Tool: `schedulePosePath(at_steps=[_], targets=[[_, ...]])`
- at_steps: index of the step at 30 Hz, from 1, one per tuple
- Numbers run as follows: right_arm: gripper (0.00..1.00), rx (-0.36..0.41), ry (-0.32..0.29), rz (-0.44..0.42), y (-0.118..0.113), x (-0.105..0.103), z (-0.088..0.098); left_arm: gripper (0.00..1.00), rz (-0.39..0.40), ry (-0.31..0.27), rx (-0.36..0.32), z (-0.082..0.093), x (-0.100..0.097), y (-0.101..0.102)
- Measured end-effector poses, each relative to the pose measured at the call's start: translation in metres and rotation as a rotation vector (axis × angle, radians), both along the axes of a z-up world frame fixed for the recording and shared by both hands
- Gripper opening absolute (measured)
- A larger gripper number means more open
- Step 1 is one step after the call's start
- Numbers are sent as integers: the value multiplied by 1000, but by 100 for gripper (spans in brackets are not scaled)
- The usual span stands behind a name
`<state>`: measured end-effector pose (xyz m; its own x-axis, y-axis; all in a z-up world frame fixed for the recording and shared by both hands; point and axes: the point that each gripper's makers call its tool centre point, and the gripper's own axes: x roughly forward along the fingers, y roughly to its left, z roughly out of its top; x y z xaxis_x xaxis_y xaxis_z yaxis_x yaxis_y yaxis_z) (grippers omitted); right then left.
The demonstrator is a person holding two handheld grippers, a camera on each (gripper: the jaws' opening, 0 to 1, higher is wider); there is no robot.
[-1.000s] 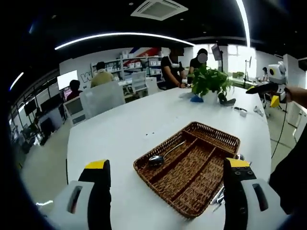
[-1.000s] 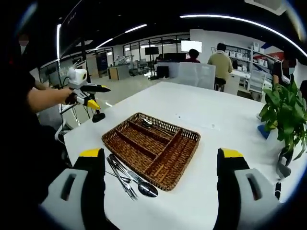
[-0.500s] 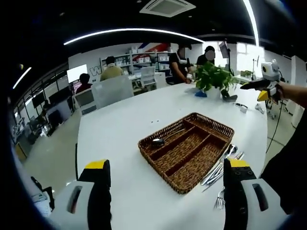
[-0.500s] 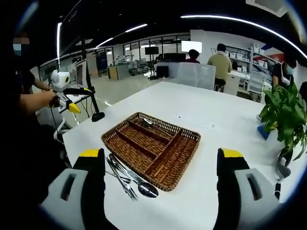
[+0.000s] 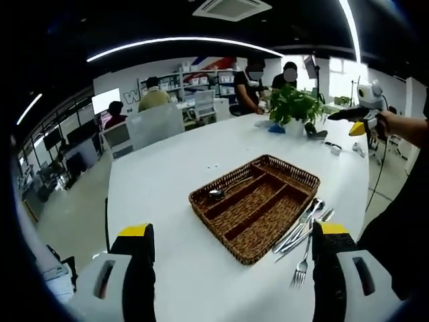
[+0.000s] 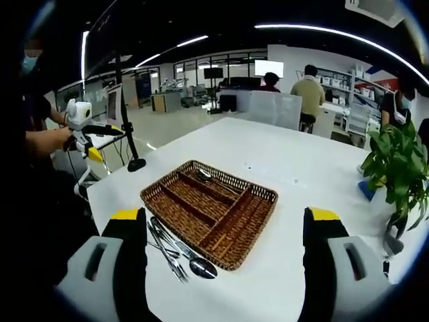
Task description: Arrange the knives, forks, and spoons in their matching storage slots by inserting each utensil handle-first until every utensil is classified and aligned in the correct compartment
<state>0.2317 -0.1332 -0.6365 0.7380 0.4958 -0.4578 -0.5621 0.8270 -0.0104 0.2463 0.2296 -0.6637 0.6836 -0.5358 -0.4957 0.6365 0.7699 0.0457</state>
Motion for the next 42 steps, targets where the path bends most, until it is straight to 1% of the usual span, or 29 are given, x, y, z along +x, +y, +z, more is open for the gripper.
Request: schedulePosePath(at_steps=[1,4,9,11,14,17,21,24,28,32,36,38,42], targets=[[100,-2,-3,0,0,-1,0,99,1,-8,9,0,1,1],[100,-3,-4,5,-1,-2,0,99,0,-14,1,2,0,0],[100,-2,-16,27,1,-3,4,99,-3,-27,10,5,-2,0],[99,-13,-34,30,1,-2,6,99,-2,-32,10,7,-2,1],[95,-27,-31,51,3,-4,4,99,-1,-32,17,6,-4,2],[95,-48,-34,76,7,-6,2,99,-2,-35,18,7,-7,2],[95,-59,-26,103,12,-10,-1,99,-9,-40,23,8,-11,-1],[91,-68,-26,117,14,-11,-3,99,-16,-40,43,6,-14,-1],[87,-83,-23,131,17,-12,-7,99,-24,-33,34,5,-18,-3],[84,-90,-20,154,20,-13,-9,99,-31,-32,31,5,-19,-4],[84,-104,3,162,19,-9,-16,99,-30,-27,33,4,-17,-3],[83,-104,8,166,19,-9,-17,99,-30,-26,33,4,-17,-2],[82,-118,17,188,21,-9,-22,99,-37,-18,36,-1,-16,-1]])
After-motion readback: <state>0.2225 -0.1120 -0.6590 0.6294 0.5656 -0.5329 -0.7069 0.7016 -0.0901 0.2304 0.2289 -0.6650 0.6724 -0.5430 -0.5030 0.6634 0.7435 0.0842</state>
